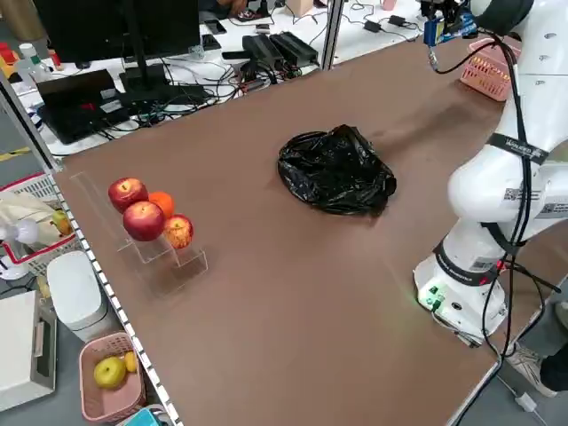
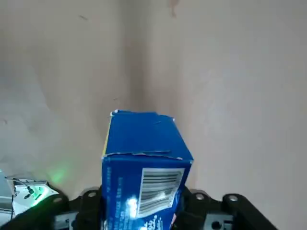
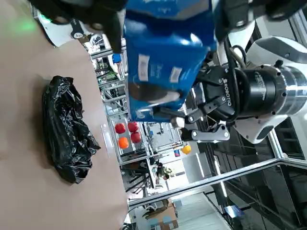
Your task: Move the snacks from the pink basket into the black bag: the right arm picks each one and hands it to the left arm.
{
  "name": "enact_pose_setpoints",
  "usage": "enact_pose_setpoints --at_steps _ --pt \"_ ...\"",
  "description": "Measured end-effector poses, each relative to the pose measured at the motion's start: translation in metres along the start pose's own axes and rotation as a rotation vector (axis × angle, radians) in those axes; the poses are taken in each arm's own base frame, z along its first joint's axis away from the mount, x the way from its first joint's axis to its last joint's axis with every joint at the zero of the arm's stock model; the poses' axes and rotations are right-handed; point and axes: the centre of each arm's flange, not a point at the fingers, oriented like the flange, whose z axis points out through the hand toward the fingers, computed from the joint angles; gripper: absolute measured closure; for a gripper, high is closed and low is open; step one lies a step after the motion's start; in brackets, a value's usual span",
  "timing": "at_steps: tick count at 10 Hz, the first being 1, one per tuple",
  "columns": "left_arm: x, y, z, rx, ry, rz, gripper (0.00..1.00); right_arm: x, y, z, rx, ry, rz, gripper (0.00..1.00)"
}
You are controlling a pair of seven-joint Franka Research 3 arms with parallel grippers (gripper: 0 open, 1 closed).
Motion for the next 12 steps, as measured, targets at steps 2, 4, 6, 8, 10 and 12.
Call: enact_pose_setpoints --at_steps 2,4,6,8,10,12 --pt "0.01 0.004 -0.001 0.02 0.02 0.018 0.54 0.0 -0.001 0.0 0.002 -0.001 -0.001 0.0" --pt "0.05 0.021 -0.008 0.075 0.063 0.042 0.54 0.003 -0.004 -0.005 -0.043 -0.019 -0.016 0.0" --pt "0.115 0.044 -0.02 0.144 0.133 0.055 0.56 0.014 -0.013 -0.03 -0.134 -0.03 -0.057 0.0" --pt "0.175 0.049 -0.016 0.218 0.21 0.103 0.56 0.02 -0.027 -0.067 -0.245 -0.036 -0.125 0.0" --pt "0.238 0.026 -0.012 0.265 0.254 0.164 0.56 0.017 -0.049 -0.111 -0.396 -0.042 -0.197 0.0" --pt "0.328 0.0 -0.013 0.228 0.277 0.14 0.59 0.004 -0.074 -0.157 -0.568 -0.048 -0.259 0.0"
